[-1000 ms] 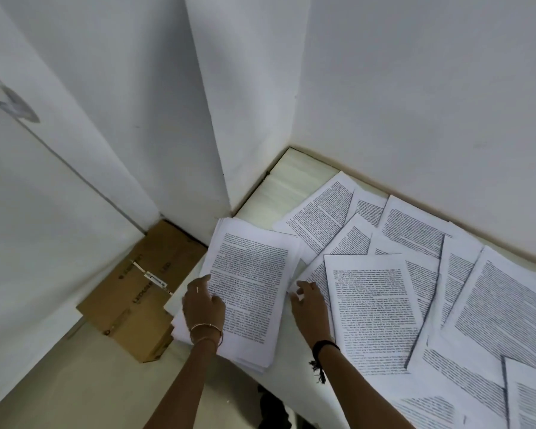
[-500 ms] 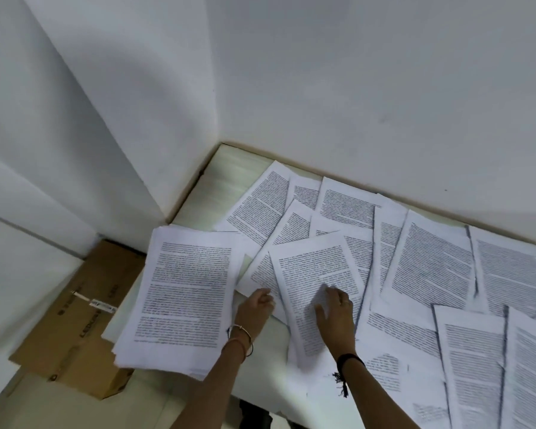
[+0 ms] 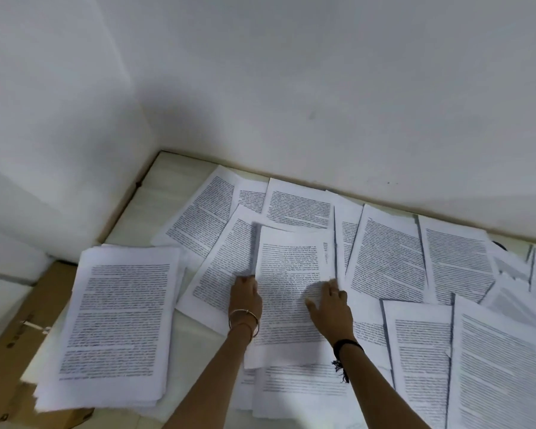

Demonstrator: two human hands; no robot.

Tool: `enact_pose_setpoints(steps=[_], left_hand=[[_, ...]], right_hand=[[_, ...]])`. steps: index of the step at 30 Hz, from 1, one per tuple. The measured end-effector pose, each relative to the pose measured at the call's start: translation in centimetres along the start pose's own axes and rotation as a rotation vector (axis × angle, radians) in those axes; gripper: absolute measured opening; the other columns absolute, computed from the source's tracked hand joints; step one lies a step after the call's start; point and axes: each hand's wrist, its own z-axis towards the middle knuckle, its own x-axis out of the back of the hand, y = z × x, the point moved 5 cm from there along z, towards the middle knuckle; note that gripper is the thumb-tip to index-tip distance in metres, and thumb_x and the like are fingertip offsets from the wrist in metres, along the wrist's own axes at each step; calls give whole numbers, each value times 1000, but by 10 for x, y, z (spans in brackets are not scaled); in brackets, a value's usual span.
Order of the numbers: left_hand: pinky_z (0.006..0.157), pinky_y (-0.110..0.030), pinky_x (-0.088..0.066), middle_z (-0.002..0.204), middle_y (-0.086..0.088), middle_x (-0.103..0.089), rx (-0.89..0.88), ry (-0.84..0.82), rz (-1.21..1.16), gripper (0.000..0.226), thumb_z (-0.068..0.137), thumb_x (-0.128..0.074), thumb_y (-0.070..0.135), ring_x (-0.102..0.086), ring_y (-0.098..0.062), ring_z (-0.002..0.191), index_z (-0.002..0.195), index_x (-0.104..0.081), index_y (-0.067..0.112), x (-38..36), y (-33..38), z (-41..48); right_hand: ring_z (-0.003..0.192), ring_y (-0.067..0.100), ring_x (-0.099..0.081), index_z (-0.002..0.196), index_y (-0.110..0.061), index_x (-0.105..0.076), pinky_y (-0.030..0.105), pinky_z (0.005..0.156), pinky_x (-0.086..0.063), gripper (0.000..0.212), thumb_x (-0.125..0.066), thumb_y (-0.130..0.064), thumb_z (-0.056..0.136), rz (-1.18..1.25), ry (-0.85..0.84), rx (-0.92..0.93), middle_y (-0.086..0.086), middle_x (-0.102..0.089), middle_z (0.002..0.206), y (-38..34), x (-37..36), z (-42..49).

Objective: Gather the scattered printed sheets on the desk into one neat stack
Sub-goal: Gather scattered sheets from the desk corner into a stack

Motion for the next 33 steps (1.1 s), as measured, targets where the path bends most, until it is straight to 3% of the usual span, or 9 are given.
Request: enact_pose_setpoints(steps=[4,8,14,16,19,21,24,30,33], left_hand=[[106,-32,-37,133,-18,-43,5,25,59,31,92,-46,6,-49,-31,118,120,-56,-2,-8,24,18],[107,-37,-35,143,-17,-34,133,-15,-212,65,89,-54,14,-41,-33,129,145,-22,12,-19,40,21],[85,-26,-45,114,-16,-65,121,-82,-180,33,87,-55,12,-61,-30,107,119,-57,3,-18,52,24],[88,-30,-46,112,-16,-66,118,-40,-160,31,88,-55,16,-61,-30,105,116,-60,4,0,46,34],[89,-35,-47,111,-18,-66,160,24,-24,33,88,-56,23,-61,-33,105,113,-61,2,36,22,53],[89,-38,-47,114,-23,-61,180,98,112,38,82,-63,24,-58,-37,107,113,-63,1,59,-2,63],[93,-41,-45,121,-21,-56,163,107,309,40,73,-71,27,-51,-38,112,107,-65,6,75,-31,74],[79,-31,-47,98,-4,-59,139,80,-167,62,75,-71,11,-59,-24,88,129,-40,16,78,-14,62],[87,-29,-46,108,-9,-65,84,-57,-234,52,81,-67,12,-63,-28,100,129,-46,13,61,-9,59]], right_hand=[[138,33,-23,146,0,-20,44,102,-43,74,-45,-47,95,40,23,-74,14,-21,155,21,11,12],[129,32,-36,141,-4,-30,41,97,-44,68,-59,-38,90,207,121,-63,15,-34,143,33,27,23],[122,31,-51,143,-5,-32,42,99,-44,71,-64,-35,87,467,52,-35,15,-52,134,37,23,42],[100,26,-59,140,-3,-36,36,83,-49,69,-65,-36,86,559,13,-32,10,-61,111,28,19,43],[67,12,-48,108,-7,-51,19,58,-38,35,-65,-31,88,576,-98,45,0,-52,78,0,13,40],[80,16,-53,100,-10,-54,23,68,-43,22,-62,-27,89,496,-96,108,3,-55,90,-22,4,36],[107,24,-47,113,-8,-56,26,86,-42,27,-62,-18,88,539,86,72,9,-47,117,-40,-5,23],[125,26,-44,143,-8,-30,31,98,-44,62,-59,-26,91,660,128,-44,11,-34,141,-61,-10,12],[132,26,-39,145,-6,-28,30,102,-36,66,-58,-31,92,708,98,-92,12,-35,145,-60,-5,18]])
